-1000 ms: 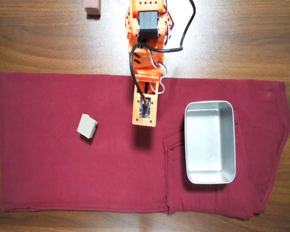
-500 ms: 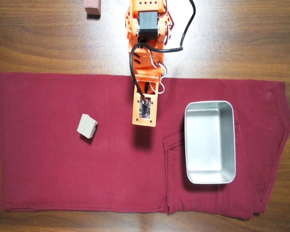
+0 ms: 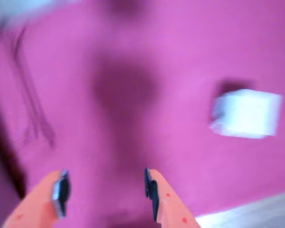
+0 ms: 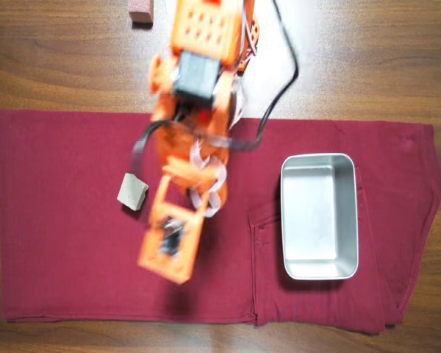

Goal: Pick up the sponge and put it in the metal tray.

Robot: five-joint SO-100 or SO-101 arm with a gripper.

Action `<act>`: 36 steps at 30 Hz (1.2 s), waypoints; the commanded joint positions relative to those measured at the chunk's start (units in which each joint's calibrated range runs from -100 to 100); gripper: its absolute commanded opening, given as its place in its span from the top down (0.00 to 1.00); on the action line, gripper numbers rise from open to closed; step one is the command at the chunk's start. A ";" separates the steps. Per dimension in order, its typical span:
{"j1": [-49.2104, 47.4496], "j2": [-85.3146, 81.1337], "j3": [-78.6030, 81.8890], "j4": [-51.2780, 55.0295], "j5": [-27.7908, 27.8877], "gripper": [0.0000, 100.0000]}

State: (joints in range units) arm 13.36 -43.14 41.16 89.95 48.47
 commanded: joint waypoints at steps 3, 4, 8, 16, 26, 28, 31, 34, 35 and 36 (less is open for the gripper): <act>19.08 25.43 -34.20 10.05 -0.68 0.63; 23.01 27.30 -35.93 10.05 -0.68 0.58; 30.79 32.89 -35.93 10.05 4.88 0.53; 33.86 44.16 -38.84 10.05 6.74 0.55; 39.42 47.80 -38.29 10.05 7.33 0.52; 38.46 49.22 -37.75 10.05 6.98 0.52; 35.30 51.44 -37.66 9.31 5.81 0.52; 34.72 53.48 -37.66 5.07 5.62 0.52; 34.82 54.28 -37.84 3.78 5.81 0.52; 35.20 55.17 -38.20 2.85 6.06 0.53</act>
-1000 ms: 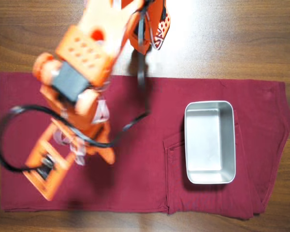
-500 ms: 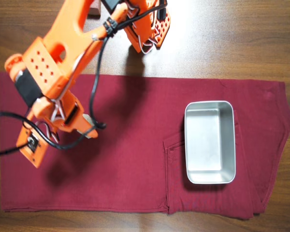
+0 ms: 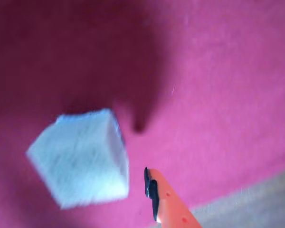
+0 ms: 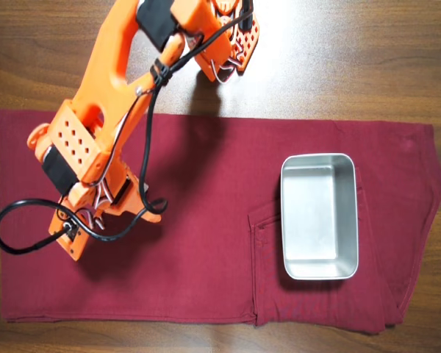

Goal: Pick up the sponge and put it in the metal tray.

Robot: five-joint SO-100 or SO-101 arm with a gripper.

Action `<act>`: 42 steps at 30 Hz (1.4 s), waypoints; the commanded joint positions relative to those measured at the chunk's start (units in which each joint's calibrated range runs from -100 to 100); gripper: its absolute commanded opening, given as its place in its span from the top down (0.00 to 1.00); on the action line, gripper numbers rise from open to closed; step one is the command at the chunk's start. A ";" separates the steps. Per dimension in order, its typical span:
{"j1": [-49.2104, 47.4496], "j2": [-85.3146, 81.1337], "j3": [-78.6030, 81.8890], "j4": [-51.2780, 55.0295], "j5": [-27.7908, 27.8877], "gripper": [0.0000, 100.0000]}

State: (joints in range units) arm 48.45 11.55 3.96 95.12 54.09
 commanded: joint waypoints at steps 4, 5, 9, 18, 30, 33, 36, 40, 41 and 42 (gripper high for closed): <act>1.07 2.70 -1.09 -5.63 0.83 0.57; 0.68 2.97 -1.09 -5.63 0.49 0.58; -0.28 3.86 -1.09 -6.18 -0.59 0.60; -2.01 5.28 -0.55 -7.93 -3.13 1.00; -23.41 -26.59 -0.55 3.32 -2.88 1.00; -35.59 -38.75 1.91 3.50 -2.93 1.00; -54.02 -50.91 11.29 0.09 -4.98 1.00; -74.17 -51.71 19.66 -4.43 -10.35 1.00; -77.73 -50.20 21.48 -7.20 -10.99 1.00; -80.32 -47.72 22.30 -10.61 -11.43 1.00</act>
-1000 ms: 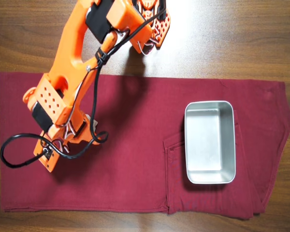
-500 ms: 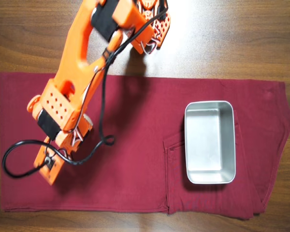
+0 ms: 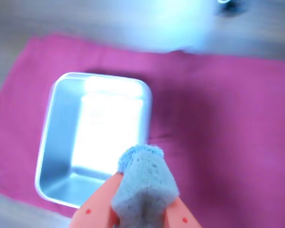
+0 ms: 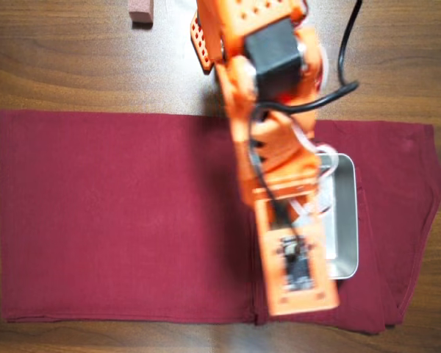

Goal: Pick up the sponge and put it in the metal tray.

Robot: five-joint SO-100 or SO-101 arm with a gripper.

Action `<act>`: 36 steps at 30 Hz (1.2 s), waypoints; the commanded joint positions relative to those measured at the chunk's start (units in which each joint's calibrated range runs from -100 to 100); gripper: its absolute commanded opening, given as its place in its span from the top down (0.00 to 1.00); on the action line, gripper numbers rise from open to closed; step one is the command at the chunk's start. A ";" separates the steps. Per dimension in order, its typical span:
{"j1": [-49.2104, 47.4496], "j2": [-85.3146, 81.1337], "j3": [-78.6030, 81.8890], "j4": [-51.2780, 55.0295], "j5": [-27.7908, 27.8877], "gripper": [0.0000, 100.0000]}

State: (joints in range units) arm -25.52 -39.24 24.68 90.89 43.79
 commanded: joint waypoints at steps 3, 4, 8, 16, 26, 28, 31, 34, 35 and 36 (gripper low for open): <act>-11.81 11.32 1.59 -13.58 -3.66 1.00; -13.25 13.18 1.59 -14.31 -4.10 0.99; -15.65 17.62 1.59 -15.79 -4.88 0.96; -14.02 17.71 1.04 -7.58 -10.11 0.61; -11.81 15.05 1.68 -8.96 -6.89 0.57; -9.89 13.36 1.86 -9.79 -5.13 0.58; -8.26 12.83 1.86 -9.06 -5.23 0.54; -8.45 12.83 1.86 -9.15 -5.62 0.53; -8.26 13.27 1.95 -9.24 -6.01 0.53; -7.97 13.71 1.95 -9.33 -6.01 0.53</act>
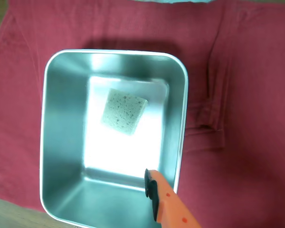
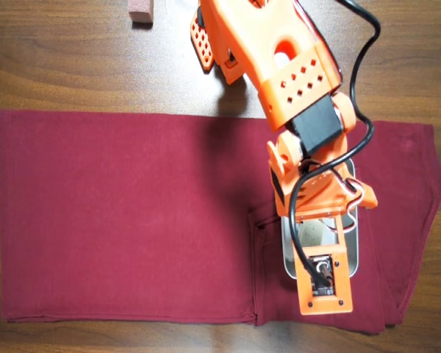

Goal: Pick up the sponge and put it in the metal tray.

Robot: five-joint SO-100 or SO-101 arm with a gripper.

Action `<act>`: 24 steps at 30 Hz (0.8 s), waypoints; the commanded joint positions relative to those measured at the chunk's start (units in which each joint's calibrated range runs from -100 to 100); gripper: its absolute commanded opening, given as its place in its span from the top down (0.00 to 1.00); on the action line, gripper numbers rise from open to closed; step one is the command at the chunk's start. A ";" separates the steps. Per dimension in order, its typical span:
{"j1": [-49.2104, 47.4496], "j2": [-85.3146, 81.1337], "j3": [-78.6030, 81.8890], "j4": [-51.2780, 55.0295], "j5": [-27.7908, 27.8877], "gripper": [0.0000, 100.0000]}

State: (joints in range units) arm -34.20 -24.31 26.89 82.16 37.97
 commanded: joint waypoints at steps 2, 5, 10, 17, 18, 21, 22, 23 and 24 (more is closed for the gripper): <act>0.80 -1.04 -0.08 -1.34 -0.10 0.47; 1.18 -1.13 0.29 -2.26 0.24 0.36; 2.34 -2.64 2.38 -3.37 0.54 0.31; 11.26 -23.50 16.49 -6.69 3.76 0.31; 12.60 -25.45 16.58 -4.01 5.08 0.33; 17.59 -31.13 21.59 -3.28 7.18 0.70; 19.32 -32.91 22.86 -3.46 6.94 0.86; 20.86 -34.77 24.14 -3.00 6.98 1.00; 22.39 -37.08 26.05 -3.00 7.18 1.00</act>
State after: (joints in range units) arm -14.86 -56.68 50.74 79.25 44.86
